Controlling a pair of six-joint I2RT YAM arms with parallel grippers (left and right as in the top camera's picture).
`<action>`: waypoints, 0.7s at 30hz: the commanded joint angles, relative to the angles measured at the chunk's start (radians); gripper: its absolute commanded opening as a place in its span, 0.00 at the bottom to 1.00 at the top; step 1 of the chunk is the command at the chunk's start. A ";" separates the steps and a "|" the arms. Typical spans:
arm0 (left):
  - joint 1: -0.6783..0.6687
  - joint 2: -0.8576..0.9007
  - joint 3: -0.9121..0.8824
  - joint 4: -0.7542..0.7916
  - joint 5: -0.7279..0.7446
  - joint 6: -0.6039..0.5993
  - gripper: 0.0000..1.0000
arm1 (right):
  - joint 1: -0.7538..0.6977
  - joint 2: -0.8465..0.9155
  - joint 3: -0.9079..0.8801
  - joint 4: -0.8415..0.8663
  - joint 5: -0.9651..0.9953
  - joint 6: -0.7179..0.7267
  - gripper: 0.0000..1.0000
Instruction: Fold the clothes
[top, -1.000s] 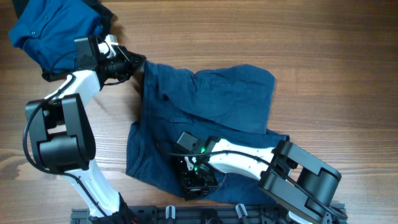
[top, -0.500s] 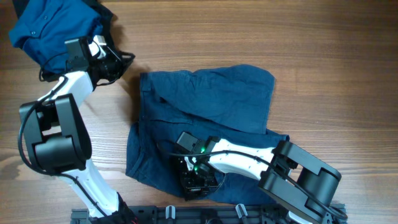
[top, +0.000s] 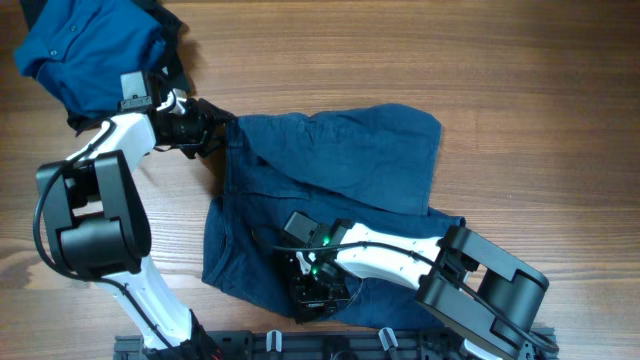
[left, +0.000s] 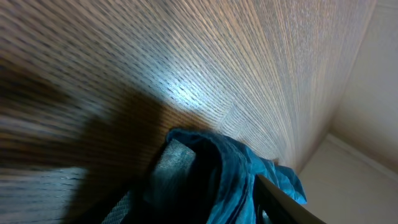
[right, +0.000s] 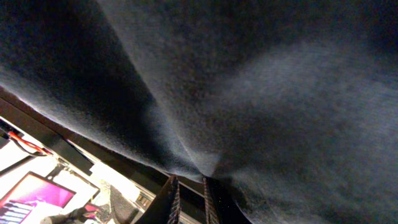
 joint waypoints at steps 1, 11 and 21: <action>-0.007 0.012 0.003 0.000 0.039 0.005 0.56 | 0.018 0.023 -0.030 -0.008 0.037 -0.001 0.16; -0.016 0.012 0.003 0.011 0.187 0.005 0.52 | 0.018 0.023 -0.030 -0.005 0.038 -0.003 0.17; -0.047 0.012 0.003 0.084 0.172 0.001 0.49 | 0.018 0.023 -0.030 -0.004 0.041 -0.003 0.18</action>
